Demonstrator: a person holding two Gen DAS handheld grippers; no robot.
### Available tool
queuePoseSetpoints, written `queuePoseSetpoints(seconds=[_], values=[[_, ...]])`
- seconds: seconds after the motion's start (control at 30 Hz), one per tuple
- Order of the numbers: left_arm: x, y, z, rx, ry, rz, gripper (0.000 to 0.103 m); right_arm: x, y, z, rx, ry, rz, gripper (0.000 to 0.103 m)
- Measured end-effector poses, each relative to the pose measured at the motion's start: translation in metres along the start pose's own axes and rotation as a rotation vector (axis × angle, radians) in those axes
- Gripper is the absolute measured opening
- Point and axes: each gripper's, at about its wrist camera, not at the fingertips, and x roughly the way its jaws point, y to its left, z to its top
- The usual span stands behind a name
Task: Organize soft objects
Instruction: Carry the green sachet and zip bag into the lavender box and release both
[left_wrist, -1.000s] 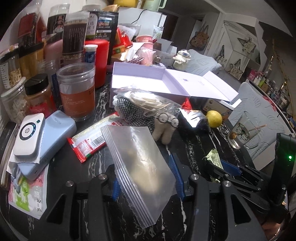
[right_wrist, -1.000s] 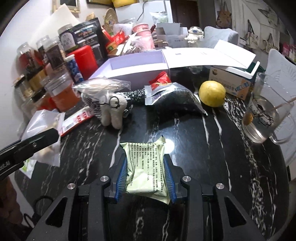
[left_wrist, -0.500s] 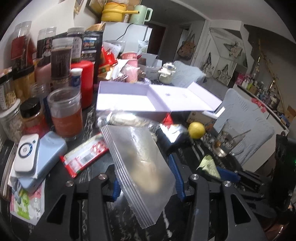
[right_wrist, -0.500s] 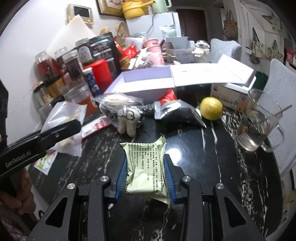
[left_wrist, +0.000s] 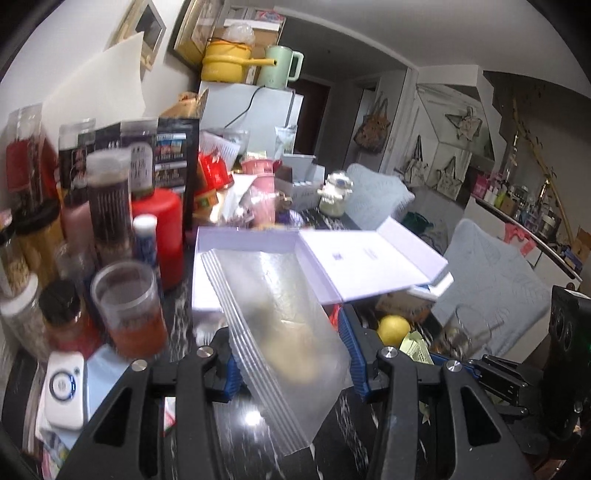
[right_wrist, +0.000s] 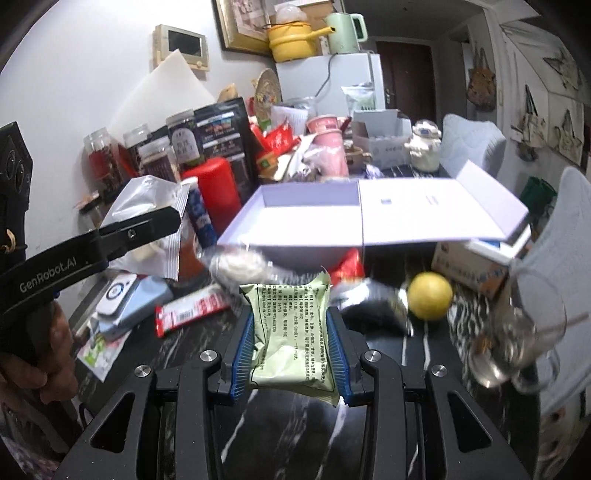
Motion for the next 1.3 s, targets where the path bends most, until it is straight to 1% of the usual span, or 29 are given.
queuePoseSetpoints(seconds=[0.13,0.3,0.5,0.63,0.73,0.87,0.97,1.1,1.3], values=[[0.011,0.003,0.018,0.004,-0.022,0.013,0.046,0.008,-0.004,0.022,-0.026,-0.029,-0.010,0.037],[0.028,0.009,0.039,-0.001,-0.034,0.016,0.046,0.020,-0.011,0.047,-0.029,-0.054,-0.018,0.037],[0.048,0.012,0.064,0.006,-0.069,0.024,0.046,0.037,-0.017,0.078,-0.039,-0.085,-0.030,0.037],[0.071,0.017,0.084,0.009,-0.093,0.040,0.046,0.051,-0.023,0.100,-0.051,-0.107,-0.049,0.037],[0.089,0.022,0.096,0.005,-0.098,0.056,0.046,0.062,-0.030,0.118,-0.054,-0.115,-0.046,0.037],[0.110,0.027,0.111,0.009,-0.099,0.085,0.046,0.082,-0.038,0.140,-0.065,-0.125,-0.055,0.037],[0.127,0.030,0.122,0.015,-0.097,0.094,0.046,0.093,-0.044,0.152,-0.069,-0.137,-0.060,0.037],[0.145,0.032,0.135,0.030,-0.078,0.084,0.046,0.106,-0.054,0.169,-0.065,-0.158,-0.053,0.037],[0.175,0.027,0.146,0.071,-0.064,0.139,0.046,0.132,-0.062,0.188,-0.097,-0.138,-0.058,0.037]])
